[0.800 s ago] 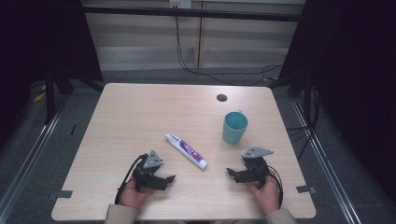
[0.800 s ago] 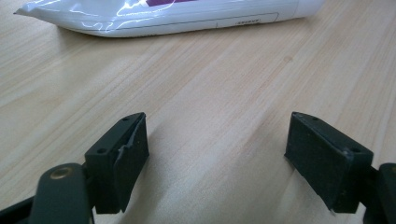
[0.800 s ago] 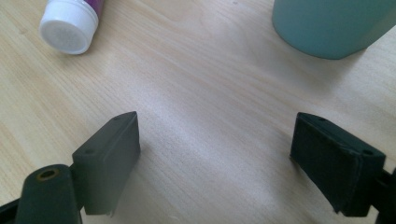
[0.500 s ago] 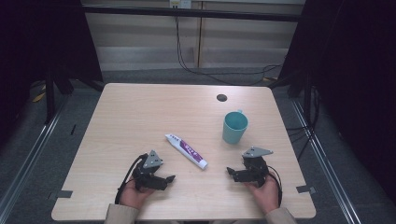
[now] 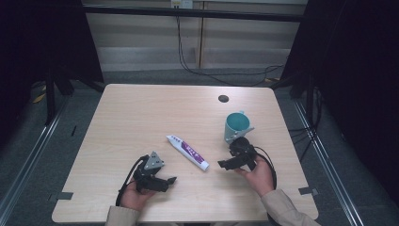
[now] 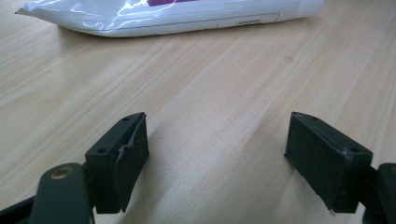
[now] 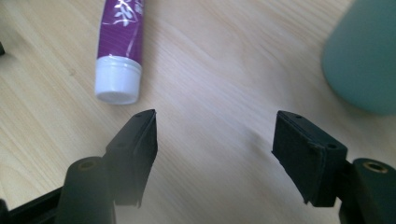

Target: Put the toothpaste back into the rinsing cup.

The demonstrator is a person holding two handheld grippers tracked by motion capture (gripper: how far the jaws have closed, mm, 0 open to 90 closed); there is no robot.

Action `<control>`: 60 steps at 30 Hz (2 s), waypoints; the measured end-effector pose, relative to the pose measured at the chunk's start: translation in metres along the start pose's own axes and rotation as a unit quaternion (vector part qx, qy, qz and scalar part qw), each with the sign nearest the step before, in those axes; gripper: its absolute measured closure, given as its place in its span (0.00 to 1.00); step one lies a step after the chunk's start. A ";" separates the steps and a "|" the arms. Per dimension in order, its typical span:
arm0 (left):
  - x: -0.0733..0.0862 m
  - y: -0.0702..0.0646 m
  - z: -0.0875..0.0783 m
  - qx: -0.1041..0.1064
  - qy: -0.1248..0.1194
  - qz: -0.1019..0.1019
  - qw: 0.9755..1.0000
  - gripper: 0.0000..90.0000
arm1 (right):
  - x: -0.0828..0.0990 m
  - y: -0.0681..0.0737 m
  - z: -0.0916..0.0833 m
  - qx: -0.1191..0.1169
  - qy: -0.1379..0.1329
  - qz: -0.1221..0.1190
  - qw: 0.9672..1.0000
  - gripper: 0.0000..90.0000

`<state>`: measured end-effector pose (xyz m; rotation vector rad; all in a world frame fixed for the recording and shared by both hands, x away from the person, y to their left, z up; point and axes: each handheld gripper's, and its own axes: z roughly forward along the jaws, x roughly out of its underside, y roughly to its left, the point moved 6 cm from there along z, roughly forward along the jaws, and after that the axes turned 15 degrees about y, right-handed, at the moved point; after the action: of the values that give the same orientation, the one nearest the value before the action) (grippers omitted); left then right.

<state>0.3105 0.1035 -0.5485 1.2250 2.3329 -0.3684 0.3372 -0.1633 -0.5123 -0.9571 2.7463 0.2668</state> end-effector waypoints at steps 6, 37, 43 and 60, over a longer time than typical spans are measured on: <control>0.000 0.000 0.000 0.000 0.000 0.000 1.000 0.23 | -0.022 0.012 0.002 0.001 0.025 -0.020 0.999 0.35; 0.000 0.000 0.000 0.000 0.001 0.000 1.000 0.23 | -0.092 0.043 0.022 -0.017 0.067 -0.040 0.997 0.38; 0.000 0.000 0.000 0.000 0.001 -0.001 1.000 0.23 | -0.095 0.048 0.034 -0.014 0.079 -0.048 0.996 0.38; 0.000 0.000 0.000 -0.001 0.001 0.001 1.000 0.23 | -0.094 0.056 0.051 0.013 0.095 -0.080 0.992 0.65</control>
<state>0.3105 0.1037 -0.5484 1.2260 2.3330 -0.3653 0.3809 -0.0529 -0.5306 -1.2466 2.8111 0.1168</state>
